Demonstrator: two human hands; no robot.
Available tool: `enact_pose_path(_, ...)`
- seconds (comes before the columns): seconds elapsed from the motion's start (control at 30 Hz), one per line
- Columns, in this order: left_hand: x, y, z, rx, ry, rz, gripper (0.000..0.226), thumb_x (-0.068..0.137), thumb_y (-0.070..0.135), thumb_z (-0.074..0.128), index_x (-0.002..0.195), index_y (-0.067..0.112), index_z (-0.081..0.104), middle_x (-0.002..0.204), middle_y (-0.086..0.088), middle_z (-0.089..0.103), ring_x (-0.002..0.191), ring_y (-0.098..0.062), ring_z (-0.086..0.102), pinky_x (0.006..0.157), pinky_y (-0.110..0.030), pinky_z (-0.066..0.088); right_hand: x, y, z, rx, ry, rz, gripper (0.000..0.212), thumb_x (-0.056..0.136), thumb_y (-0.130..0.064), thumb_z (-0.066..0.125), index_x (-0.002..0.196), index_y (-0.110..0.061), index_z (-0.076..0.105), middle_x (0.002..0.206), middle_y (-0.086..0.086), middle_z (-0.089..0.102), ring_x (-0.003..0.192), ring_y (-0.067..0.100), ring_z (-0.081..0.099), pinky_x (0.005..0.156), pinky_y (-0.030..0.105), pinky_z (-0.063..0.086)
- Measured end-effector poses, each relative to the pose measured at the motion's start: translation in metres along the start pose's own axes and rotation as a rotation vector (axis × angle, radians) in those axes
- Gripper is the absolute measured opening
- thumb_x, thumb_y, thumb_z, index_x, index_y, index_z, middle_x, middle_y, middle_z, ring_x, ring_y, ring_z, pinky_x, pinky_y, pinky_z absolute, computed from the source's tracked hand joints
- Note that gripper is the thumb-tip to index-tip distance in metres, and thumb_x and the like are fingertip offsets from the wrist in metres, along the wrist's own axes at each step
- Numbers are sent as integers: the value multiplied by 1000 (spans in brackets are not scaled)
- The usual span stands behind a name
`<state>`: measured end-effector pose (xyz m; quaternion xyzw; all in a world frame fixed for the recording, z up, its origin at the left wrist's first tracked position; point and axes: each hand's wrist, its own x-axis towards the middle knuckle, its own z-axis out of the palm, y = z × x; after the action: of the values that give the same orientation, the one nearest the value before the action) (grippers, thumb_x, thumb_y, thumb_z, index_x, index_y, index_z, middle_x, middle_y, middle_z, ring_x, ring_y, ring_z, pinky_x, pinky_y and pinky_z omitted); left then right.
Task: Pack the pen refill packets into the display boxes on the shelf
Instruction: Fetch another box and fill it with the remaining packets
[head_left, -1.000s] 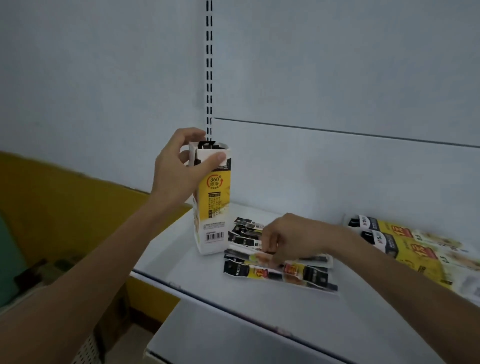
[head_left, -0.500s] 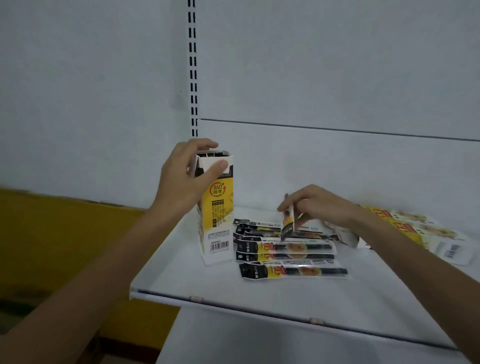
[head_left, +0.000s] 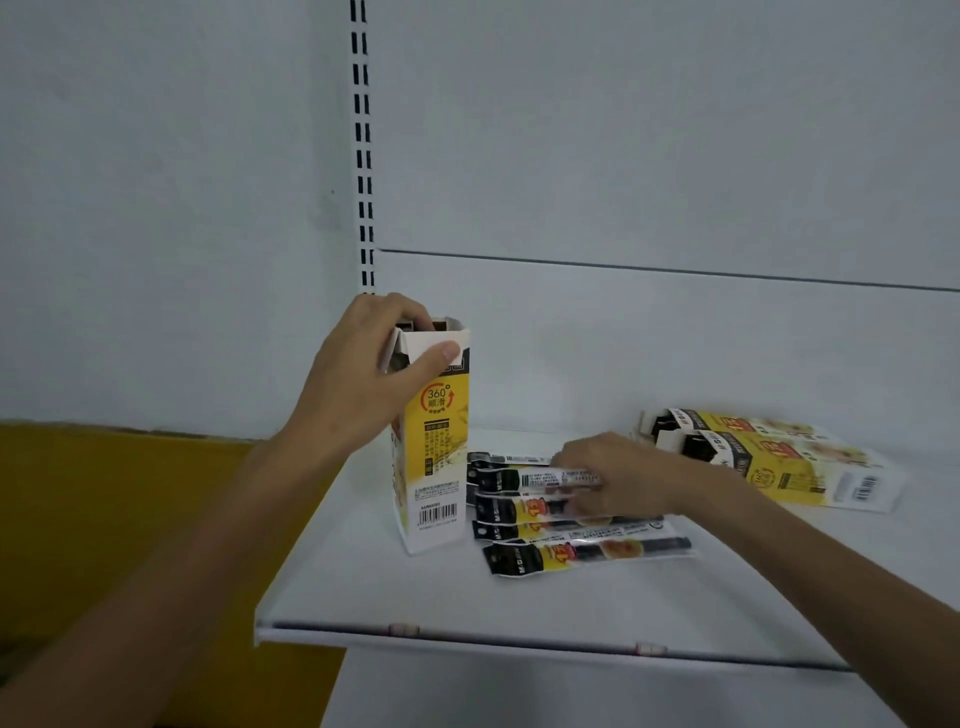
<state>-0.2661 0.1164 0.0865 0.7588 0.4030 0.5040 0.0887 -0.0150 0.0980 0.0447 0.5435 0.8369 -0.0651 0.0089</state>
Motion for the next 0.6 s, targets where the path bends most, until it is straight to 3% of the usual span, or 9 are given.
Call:
enact_pose_path(0.1,2,1,-4,-3,-35,-1,24,80,45,62,99,36,51,110,3,51,89,1,50,66,-8,35,3,3,-1,-1,59,20,26,86,-21,62,107,-4,62,95,0,60,86,12,51,67,19,36)
enact_pose_path(0.2,4,2,-6,-2,-66,-18,15,80,40,62,94,38,56,106,5,49,85,6,48,63,-5,34,9,3,-5,-32,80,15,17,86,-13,57,98,-6,66,76,-10,50,70,4,46,62,18,32)
enact_pose_path(0.33,3,3,-6,-16,-49,-20,19,70,52,59,76,36,51,99,5,51,82,6,49,64,-9,35,10,6,-17,91,192,13,9,92,-23,53,92,-16,60,84,-3,50,75,9,46,64,20,35)
enact_pose_path(0.4,2,4,-6,-43,-42,-23,19,67,51,57,73,35,48,99,4,53,82,4,50,62,-6,37,10,-1,-31,381,294,107,13,97,-20,43,93,-12,53,84,0,53,74,13,49,64,23,38)
enact_pose_path(0.5,0,5,-6,-72,-33,-22,23,72,46,66,74,33,47,100,3,53,84,2,50,62,-2,38,17,-18,-57,1042,402,131,20,98,-13,37,86,-7,53,71,3,53,58,13,49,59,26,43)
enact_pose_path(0.6,-1,4,-4,-68,-22,-8,19,79,32,67,74,31,49,103,2,53,88,1,50,63,0,37,21,-39,-85,1238,508,-33,23,92,-30,50,92,-7,54,53,-5,44,43,8,30,46,19,31)
